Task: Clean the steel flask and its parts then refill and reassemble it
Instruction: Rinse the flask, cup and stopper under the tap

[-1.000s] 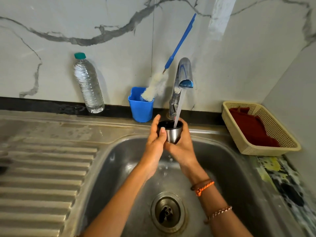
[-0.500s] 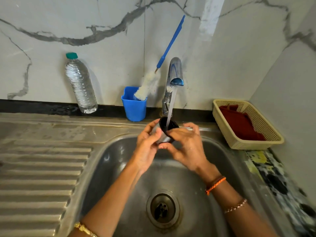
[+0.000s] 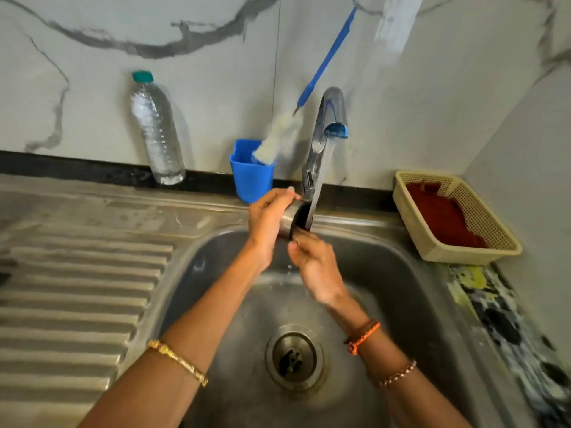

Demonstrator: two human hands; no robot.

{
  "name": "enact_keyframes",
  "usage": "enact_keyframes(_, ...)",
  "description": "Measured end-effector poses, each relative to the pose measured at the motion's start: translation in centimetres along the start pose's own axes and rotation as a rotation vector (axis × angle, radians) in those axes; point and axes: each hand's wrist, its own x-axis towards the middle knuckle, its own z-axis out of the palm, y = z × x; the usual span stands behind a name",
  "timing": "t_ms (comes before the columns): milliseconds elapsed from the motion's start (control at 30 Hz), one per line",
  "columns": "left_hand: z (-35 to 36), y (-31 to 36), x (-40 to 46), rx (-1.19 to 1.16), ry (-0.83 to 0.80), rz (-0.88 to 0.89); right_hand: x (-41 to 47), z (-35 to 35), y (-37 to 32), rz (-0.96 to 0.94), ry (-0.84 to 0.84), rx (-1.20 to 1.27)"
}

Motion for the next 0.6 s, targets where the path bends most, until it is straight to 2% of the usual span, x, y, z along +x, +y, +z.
enact_keyframes(67, 0.2, -0.8, -0.4, 0.032, -0.012, 0.170, -0.1, -0.9, -1.2, 0.395, -0.089, 0.785)
enact_keyframes(100, 0.3, -1.3, -0.5, 0.060, -0.028, 0.250, 0.2, -1.9, -1.1, 0.459, -0.110, 1.056)
enact_keyframes(133, 0.4, -1.7, -0.6, 0.111, -0.052, 0.306, 0.6, -2.7, -1.2, 0.481, -0.103, 1.199)
enact_keyframes(167, 0.5, -1.9, -0.7, 0.147, -0.084, 0.334, 0.8, -2.9, -1.4, 0.477, -0.078, 1.238)
enact_keyframes(200, 0.7, -2.0, -0.5, 0.158, -0.109, 0.321, 0.7, -2.6, -1.4, 0.430, -0.030, 1.148)
enact_keyframes(267, 0.8, -1.5, 0.1, 0.061, -0.087, 0.164, -0.6, -0.2, -1.5, 0.158, 0.050, 0.677)
enact_keyframes(333, 0.4, -0.6, 0.7, -0.002, 0.000, -0.137, -1.2, 1.4, 0.9, -0.216, 0.036, 0.005)
enact_keyframes(400, -0.3, -0.1, 0.8, 0.167, -0.036, -0.513, 0.0, -0.4, 5.0, -0.572, 0.011, -0.639)
enact_keyframes(433, -0.6, 0.0, 0.5, 0.279, -0.093, -0.661, 0.7, -1.8, 6.7, -0.719, -0.002, -0.839)
enact_keyframes(500, -0.3, -0.4, -0.6, 0.376, -0.138, -0.751, 0.9, -3.4, 8.6, -0.832, -0.007, -0.924)
enact_keyframes(533, 0.2, -0.7, -0.9, 0.370, -0.109, -0.713, 0.6, -3.3, 8.5, -0.773, 0.024, -0.856)
enact_keyframes(600, 1.4, -1.2, -0.7, 0.288, 0.004, -0.495, -0.5, -1.4, 7.0, -0.524, 0.201, -0.596)
